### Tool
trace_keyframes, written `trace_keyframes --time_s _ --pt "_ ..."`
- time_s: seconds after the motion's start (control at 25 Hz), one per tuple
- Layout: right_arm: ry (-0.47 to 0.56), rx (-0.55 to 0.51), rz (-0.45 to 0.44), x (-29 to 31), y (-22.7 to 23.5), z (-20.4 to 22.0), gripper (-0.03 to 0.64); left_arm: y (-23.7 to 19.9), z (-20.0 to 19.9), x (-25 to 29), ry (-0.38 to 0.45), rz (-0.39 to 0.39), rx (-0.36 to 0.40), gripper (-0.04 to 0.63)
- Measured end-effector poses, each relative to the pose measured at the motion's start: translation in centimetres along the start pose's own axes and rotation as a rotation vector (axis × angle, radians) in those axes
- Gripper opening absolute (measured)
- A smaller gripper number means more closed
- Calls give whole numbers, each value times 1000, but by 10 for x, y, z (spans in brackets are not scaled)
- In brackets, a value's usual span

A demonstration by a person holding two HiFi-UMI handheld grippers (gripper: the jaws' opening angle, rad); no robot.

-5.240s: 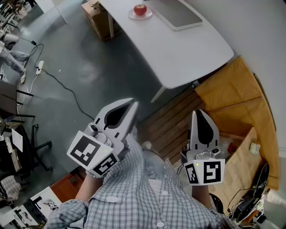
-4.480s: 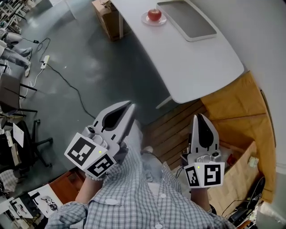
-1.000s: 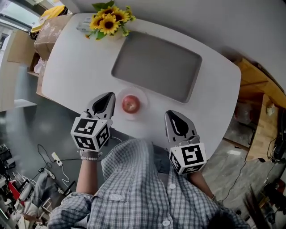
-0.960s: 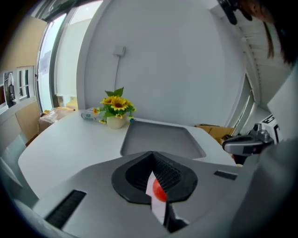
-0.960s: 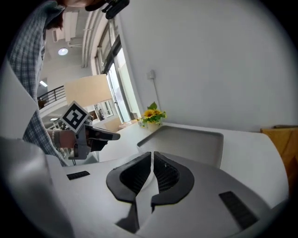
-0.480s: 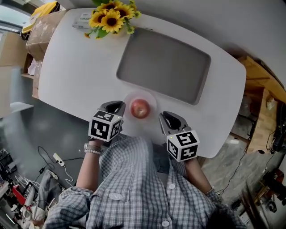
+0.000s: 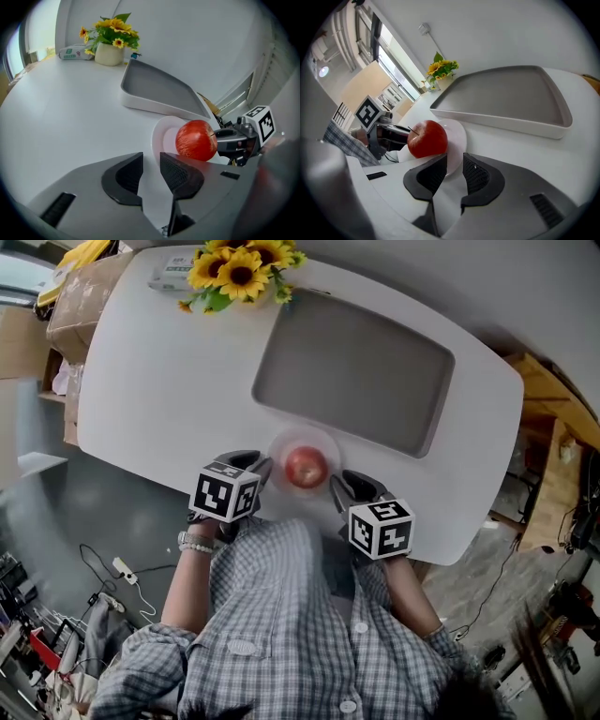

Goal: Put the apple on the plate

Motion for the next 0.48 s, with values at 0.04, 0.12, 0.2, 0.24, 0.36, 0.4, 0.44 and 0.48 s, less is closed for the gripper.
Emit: trace_keyframes --time_s 0.04,0.12,0.2,0.24,0.36,0.4,0.44,0.48 --pt "-4 12 7 2 1 2 83 0 0 0 0 10 -12 97" --pt "-10 32 18 5 3 4 83 -1 -1 0 2 28 -30 95" --pt "-22 35 23 8 4 6 83 0 -1 0 -1 39 -30 95" --pt "-30 37 24 10 4 7 83 0 -1 0 -5 42 -25 95" --pt "-41 53 25 13 4 9 82 0 -1 0 -14 45 -15 95" --pt "-41 61 26 14 4 10 81 0 -1 0 -16 46 -14 95" --pt "-41 69 28 14 5 10 81 -1 -1 0 -19 48 -13 95" --pt "-40 76 30 14 6 9 81 -1 -1 1 -22 51 -12 95"
Point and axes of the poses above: the fingertips, and each gripper's own axes: x forward along the fingers, y to its right, z out of its underside, the point moved 4 cm from there along -x, backward along the fingers, and after that the axes turned 8 degrees about y, right-handed, at the moved point
